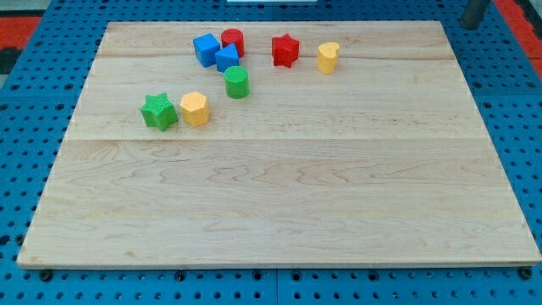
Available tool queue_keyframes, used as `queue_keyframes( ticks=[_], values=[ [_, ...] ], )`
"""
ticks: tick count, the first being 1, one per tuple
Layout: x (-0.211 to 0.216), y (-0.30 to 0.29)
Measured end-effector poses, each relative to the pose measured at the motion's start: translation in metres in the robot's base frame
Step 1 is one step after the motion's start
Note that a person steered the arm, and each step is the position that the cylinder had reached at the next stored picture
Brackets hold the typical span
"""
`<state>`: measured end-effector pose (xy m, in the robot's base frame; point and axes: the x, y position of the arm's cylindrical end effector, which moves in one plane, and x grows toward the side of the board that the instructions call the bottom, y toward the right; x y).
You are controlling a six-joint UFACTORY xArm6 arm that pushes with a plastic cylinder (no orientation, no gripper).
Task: Move the heart towards the bottom right
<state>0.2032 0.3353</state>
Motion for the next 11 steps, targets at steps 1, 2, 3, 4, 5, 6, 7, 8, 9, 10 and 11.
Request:
queue_keyframes(
  ticks=[1,2,3,4,5,6,7,8,9,10,11],
  values=[
    [0.000,0.000],
    [0.000,0.000],
    [-0.006,-0.034],
    [-0.006,-0.105],
    [-0.006,-0.131],
    [0.006,-0.155],
    [0.006,-0.199],
    [0.010,-0.199],
    [0.010,-0.199],
    [0.010,-0.199],
    [0.010,-0.202]
  ],
)
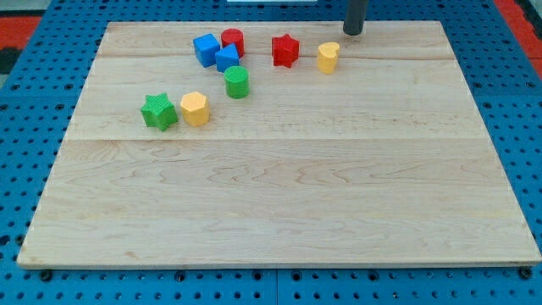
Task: Move the heart towards the bottom right
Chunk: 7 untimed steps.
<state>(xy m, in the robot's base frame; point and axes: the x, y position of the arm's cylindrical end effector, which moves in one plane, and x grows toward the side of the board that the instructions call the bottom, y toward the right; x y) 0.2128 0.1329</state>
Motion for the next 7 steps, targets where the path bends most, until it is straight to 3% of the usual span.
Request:
queue_keyframes(
  ticks=[3,5,7],
  values=[
    [0.000,-0.001],
    [0.031,-0.047],
    [0.156,-0.042]
  ],
)
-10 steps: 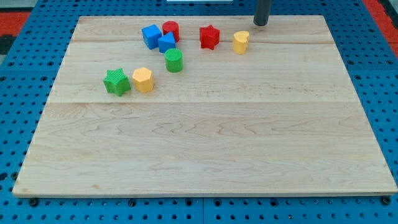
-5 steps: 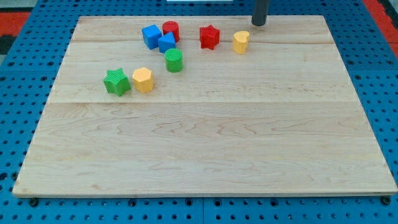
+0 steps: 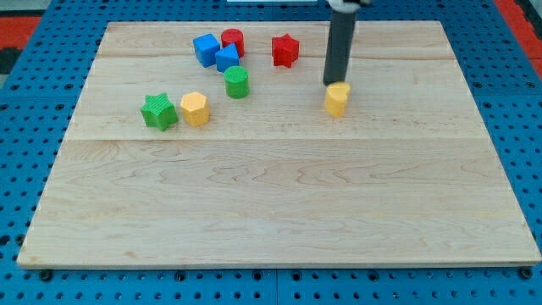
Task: Move the heart towards the bottom right
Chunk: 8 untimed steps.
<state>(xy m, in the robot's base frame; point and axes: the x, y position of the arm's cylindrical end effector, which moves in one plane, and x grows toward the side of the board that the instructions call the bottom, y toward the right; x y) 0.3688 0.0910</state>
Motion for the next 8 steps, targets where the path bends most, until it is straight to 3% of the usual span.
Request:
queue_keyframes(
  ticks=[1,3,5,6,7,8],
  values=[
    [0.026,0.002],
    [0.027,0.015],
    [0.079,0.019],
    [0.086,0.031],
    [0.066,-0.006],
    [0.097,-0.025]
  ],
)
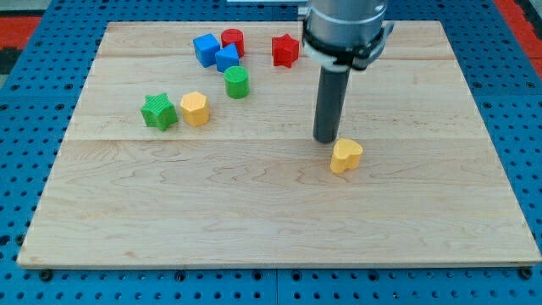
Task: Move the heart towards the bottom right
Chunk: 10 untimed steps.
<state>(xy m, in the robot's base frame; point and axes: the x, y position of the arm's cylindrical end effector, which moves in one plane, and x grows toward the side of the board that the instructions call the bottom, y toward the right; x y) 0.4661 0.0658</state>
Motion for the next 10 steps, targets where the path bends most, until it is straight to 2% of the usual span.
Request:
queue_keyframes(
  ticks=[1,2,4,6,7,8,9,10],
  values=[
    [0.060,0.062],
    [0.066,0.083],
    [0.017,0.082],
    [0.041,0.154],
    [0.064,0.136],
    [0.050,0.118],
    [0.014,0.107],
    [-0.037,0.129]
  ],
)
